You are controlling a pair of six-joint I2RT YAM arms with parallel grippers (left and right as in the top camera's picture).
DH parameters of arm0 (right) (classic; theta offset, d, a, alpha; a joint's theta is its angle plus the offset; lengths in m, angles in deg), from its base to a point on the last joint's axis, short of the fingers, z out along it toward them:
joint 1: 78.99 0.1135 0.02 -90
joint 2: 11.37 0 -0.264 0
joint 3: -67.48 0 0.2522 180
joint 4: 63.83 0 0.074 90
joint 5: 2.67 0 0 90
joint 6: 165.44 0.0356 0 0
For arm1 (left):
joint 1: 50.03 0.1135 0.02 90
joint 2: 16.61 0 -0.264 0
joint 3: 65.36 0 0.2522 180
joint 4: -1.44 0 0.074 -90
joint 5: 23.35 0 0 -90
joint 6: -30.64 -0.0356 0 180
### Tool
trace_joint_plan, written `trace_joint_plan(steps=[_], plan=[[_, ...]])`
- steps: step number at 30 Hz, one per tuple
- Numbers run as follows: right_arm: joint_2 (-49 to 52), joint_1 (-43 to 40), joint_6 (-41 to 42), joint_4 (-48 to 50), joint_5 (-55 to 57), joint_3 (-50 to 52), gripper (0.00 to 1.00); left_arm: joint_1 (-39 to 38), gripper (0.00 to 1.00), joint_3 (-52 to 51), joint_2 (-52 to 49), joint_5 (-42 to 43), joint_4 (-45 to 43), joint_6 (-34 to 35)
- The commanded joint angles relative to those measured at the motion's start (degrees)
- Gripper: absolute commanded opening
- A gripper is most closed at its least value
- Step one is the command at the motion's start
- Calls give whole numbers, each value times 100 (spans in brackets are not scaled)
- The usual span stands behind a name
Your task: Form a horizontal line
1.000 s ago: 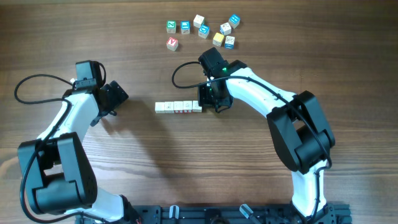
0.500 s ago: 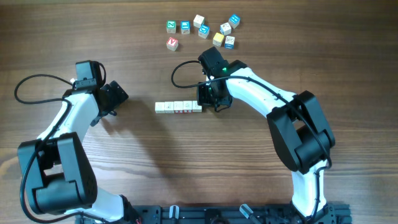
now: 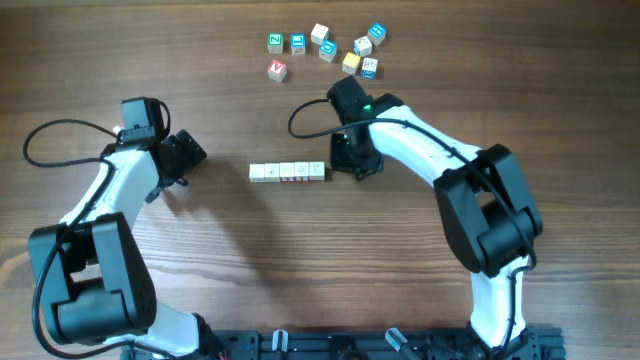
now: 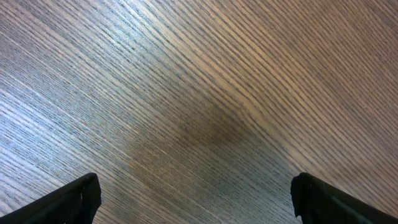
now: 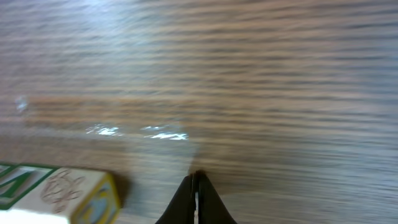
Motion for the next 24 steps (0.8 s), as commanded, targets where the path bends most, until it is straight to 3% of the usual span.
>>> trace_joint_plan(steps=[1,2,4,5,10,15,24], plan=[[98,-407,-103,-142,297,11,10,35,100,-37,-28,-35,-17,55],[98,-498,-232,-142,310,11,25,35,100,-37,-28,-35,-15,55],[98,-678,-511,-120,656,11,90,35,100,-37,-28,-35,-15,55],[98,-713,-599,-107,800,11,96,35,100,-37,-28,-35,-15,55],[98,-763,-603,205,1572,11,100,35,100,-37,-28,-35,-15,55],[98,-761,-597,389,1624,11,100,35,100,-37,-28,-35,-17,55],[98,-761,-597,2146,1624,11,100,35,100,-37,-28,-35,-15,55]])
